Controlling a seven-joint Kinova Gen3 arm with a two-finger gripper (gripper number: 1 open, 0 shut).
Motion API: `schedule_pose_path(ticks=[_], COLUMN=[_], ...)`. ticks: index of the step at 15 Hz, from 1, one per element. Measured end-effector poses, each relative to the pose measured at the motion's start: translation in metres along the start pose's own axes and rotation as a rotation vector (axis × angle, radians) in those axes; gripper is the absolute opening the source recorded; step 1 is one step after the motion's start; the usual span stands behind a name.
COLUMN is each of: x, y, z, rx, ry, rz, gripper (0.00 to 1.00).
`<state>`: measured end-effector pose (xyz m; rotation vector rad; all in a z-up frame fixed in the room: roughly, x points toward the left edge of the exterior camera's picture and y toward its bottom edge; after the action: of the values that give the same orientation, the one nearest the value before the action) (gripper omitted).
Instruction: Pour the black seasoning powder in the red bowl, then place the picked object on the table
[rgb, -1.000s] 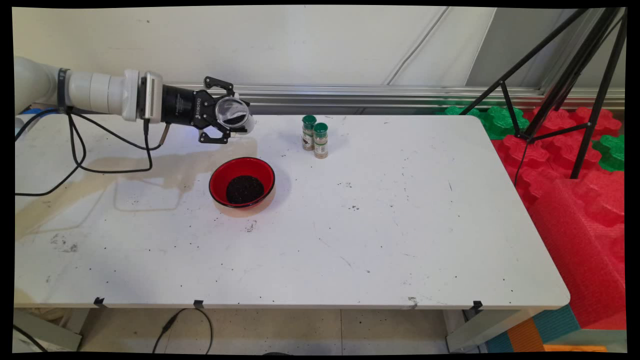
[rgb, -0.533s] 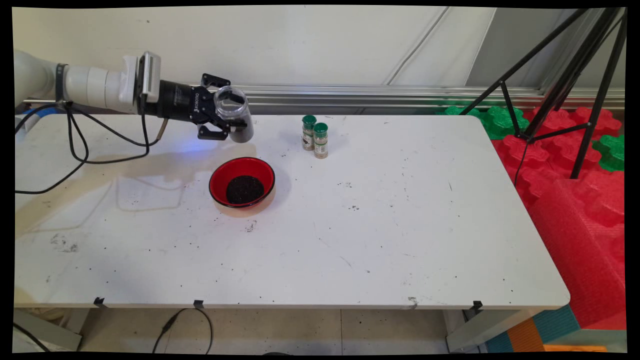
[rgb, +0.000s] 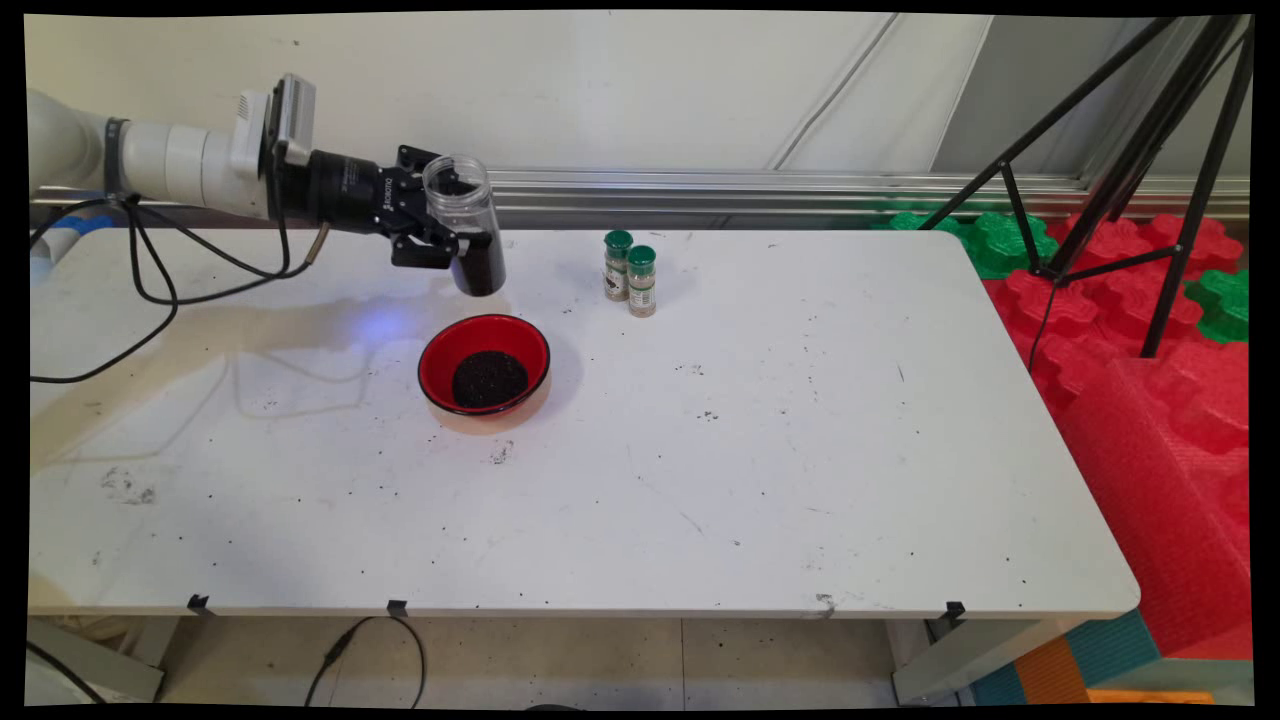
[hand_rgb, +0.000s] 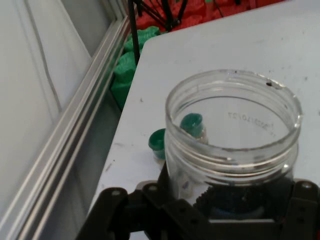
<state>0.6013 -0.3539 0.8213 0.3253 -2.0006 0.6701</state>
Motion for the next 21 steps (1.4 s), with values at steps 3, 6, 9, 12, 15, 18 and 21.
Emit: schedule_pose_path(ticks=[3, 6, 9, 12, 15, 18, 21], x=[0.003, 0.005, 0.011, 0.018, 0.03, 0.044, 0.058], y=[-0.001, -0.002, -0.003, -0.001, 0.003, 0.009, 0.016], z=[-0.003, -0.006, -0.009, -0.008, -0.006, 0.0, 0.008], rx=[-0.005, -0.007, -0.015, -0.031, -0.054, -0.077, -0.098], ry=[0.008, 0.015, 0.025, 0.03, 0.038, 0.049, 0.061], rz=[-0.086, -0.15, -0.221, -0.255, -0.267, -0.264, -0.255], gripper=[0.0, 0.0, 0.0, 0.0, 0.0, 0.0, 0.0])
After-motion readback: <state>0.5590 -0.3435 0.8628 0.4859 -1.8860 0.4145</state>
